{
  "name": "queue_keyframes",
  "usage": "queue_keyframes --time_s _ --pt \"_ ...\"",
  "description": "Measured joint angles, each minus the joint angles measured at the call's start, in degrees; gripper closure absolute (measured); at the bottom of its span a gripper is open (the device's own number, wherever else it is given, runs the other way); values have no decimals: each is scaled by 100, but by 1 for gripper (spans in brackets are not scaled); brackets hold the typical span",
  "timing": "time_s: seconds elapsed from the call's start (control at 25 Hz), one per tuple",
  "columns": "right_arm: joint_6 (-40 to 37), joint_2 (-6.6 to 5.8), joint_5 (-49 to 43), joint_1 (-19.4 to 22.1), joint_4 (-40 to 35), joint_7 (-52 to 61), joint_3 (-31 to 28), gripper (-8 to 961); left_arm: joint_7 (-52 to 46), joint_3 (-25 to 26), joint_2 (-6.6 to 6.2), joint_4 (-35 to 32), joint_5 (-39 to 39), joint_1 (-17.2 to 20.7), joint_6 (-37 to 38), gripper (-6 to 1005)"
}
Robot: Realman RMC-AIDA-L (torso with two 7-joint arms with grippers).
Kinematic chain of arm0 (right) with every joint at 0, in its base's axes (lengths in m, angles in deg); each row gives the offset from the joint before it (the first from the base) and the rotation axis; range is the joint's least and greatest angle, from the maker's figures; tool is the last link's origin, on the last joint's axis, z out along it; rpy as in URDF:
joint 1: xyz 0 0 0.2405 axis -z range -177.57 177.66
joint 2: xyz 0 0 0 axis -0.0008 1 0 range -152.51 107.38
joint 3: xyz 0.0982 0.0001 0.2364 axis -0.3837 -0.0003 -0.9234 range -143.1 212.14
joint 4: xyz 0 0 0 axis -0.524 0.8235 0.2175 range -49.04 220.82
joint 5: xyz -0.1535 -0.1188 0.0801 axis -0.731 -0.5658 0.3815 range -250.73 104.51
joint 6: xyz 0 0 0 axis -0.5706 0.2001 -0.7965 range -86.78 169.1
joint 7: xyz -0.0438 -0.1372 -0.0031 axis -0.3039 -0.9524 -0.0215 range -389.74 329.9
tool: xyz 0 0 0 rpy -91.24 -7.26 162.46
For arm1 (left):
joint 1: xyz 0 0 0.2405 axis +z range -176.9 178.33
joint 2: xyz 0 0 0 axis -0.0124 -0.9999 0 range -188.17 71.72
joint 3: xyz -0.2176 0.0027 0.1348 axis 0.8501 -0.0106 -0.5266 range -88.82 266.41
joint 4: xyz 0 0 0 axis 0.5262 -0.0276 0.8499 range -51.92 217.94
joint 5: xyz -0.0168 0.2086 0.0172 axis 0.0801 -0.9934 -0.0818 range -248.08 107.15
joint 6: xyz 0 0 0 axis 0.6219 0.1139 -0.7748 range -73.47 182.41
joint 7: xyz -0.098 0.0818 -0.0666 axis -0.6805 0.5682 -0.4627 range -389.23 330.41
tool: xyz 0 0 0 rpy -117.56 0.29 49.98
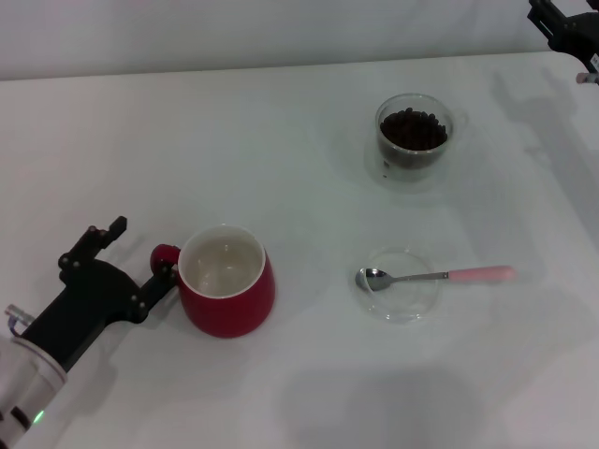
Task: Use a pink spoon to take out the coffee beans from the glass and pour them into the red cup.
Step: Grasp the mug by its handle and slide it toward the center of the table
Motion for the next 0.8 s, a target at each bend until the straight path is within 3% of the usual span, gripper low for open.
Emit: queue_keyframes --time_s 0.2,0.8 --pt "1 0 0 9 0 0 -3 97 -3 4 -7 0 10 106 64 219" --pt "-13 24 440 105 73 52 -12 97 -46 12 -15 28 522 777 677 182"
